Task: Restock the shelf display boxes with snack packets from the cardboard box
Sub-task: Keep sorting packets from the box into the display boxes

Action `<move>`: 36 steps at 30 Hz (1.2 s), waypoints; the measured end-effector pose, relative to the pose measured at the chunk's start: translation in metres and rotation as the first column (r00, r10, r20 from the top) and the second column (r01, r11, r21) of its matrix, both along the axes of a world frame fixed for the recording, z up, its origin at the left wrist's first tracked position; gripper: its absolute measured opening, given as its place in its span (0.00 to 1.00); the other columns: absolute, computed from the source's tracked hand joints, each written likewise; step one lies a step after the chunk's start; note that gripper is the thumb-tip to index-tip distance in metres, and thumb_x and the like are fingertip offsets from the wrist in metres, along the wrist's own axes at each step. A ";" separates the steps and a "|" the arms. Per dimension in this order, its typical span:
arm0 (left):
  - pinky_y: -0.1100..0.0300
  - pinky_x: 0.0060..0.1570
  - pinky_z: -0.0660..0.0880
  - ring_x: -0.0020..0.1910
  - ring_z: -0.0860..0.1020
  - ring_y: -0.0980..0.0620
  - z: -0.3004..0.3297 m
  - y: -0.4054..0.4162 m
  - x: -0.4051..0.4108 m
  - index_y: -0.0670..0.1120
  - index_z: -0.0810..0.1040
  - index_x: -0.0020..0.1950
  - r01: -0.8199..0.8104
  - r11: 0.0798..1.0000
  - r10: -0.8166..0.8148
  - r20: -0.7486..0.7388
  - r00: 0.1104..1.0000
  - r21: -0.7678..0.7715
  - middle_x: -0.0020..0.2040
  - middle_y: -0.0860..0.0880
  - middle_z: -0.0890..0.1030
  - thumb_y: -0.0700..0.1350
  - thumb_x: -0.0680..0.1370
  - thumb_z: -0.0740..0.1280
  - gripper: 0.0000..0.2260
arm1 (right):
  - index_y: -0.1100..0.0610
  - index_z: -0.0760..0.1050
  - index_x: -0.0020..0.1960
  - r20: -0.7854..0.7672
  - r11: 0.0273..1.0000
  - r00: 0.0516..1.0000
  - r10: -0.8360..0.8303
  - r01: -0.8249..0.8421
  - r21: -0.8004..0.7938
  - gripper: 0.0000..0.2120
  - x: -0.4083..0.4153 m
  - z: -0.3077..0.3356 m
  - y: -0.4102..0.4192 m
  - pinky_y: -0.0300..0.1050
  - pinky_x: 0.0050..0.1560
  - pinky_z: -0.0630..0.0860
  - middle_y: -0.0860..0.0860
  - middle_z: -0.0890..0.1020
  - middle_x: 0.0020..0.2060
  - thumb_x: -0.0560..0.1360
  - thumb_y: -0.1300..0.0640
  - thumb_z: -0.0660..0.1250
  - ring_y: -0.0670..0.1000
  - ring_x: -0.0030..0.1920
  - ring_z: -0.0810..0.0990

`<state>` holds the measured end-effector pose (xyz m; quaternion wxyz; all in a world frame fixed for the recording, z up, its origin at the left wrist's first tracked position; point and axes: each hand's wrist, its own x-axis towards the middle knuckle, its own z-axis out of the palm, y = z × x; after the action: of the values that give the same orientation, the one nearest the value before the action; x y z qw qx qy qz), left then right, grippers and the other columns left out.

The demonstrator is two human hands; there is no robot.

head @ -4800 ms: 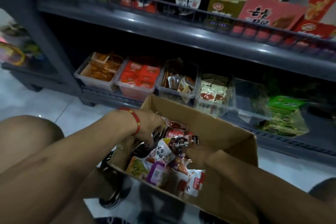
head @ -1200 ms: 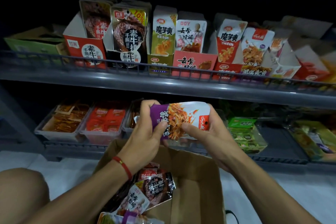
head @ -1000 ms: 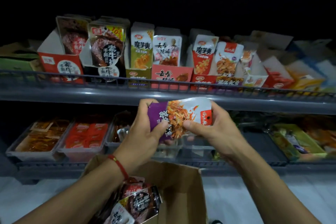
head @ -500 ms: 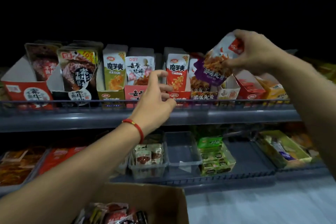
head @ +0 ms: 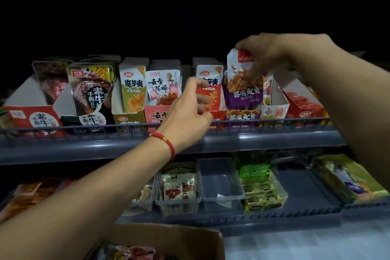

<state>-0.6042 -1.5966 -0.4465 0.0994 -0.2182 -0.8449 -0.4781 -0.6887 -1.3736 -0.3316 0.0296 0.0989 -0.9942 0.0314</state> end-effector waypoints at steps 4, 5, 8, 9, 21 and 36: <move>0.64 0.48 0.77 0.53 0.77 0.54 0.001 0.009 -0.007 0.51 0.66 0.69 -0.011 1.000 0.011 0.002 1.000 -0.016 0.56 0.51 0.76 0.35 0.78 0.67 0.23 | 0.51 0.70 0.69 0.032 0.999 0.999 -0.010 0.012 -0.045 0.29 -0.002 -0.004 0.002 0.54 0.51 0.83 0.50 0.81 0.55 0.70 0.57 0.77 0.55 0.48 0.84; 0.63 0.49 0.78 0.53 0.77 0.54 0.000 0.012 -0.009 0.51 0.66 0.69 -0.014 1.000 0.014 0.009 1.000 -0.026 0.56 0.50 0.76 0.35 0.78 0.67 0.23 | 0.51 0.70 0.69 0.037 0.999 0.999 -0.009 0.010 -0.046 0.30 -0.003 -0.008 0.003 0.52 0.49 0.83 0.49 0.80 0.54 0.70 0.57 0.77 0.54 0.48 0.84; 0.66 0.48 0.76 0.54 0.76 0.52 -0.002 0.022 -0.015 0.50 0.68 0.70 -0.019 0.997 0.019 0.000 1.000 -0.077 0.58 0.50 0.76 0.35 0.77 0.67 0.23 | 0.52 0.70 0.68 0.031 0.999 1.000 -0.006 0.007 -0.049 0.30 -0.002 -0.024 0.006 0.48 0.48 0.81 0.48 0.79 0.53 0.70 0.57 0.78 0.50 0.47 0.81; 0.69 0.47 0.75 0.55 0.76 0.52 -0.002 0.026 -0.016 0.49 0.68 0.71 -0.021 0.994 0.019 -0.015 1.000 -0.106 0.60 0.50 0.75 0.35 0.78 0.67 0.24 | 0.52 0.70 0.68 0.008 1.000 1.000 -0.009 0.010 -0.028 0.30 -0.002 -0.030 0.006 0.49 0.52 0.80 0.49 0.79 0.55 0.70 0.56 0.79 0.50 0.49 0.80; 0.55 0.69 0.73 0.76 0.68 0.44 0.001 0.066 -0.040 0.46 0.52 0.84 -0.031 0.955 0.041 0.030 0.999 -0.294 0.80 0.45 0.64 0.38 0.78 0.69 0.39 | 0.56 0.58 0.78 -0.311 0.927 0.923 -0.226 0.105 -0.360 0.39 0.025 -0.117 0.015 0.56 0.63 0.76 0.58 0.75 0.69 0.75 0.50 0.75 0.61 0.66 0.76; 0.60 0.42 0.79 0.49 0.80 0.51 -0.009 -0.002 0.003 0.55 0.74 0.69 0.119 0.979 -0.129 -0.047 0.991 -0.167 0.55 0.51 0.78 0.33 0.78 0.66 0.24 | 0.59 0.69 0.71 -0.677 0.969 0.726 -0.125 -0.059 -0.242 0.22 0.068 -0.135 0.000 0.52 0.64 0.72 0.58 0.75 0.63 0.80 0.54 0.67 0.56 0.63 0.73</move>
<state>-0.6008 -1.5981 -0.4553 0.0755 -0.2916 -0.8629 -0.4058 -0.6202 -1.3732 -0.4670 0.4080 0.0813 -0.9020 0.1153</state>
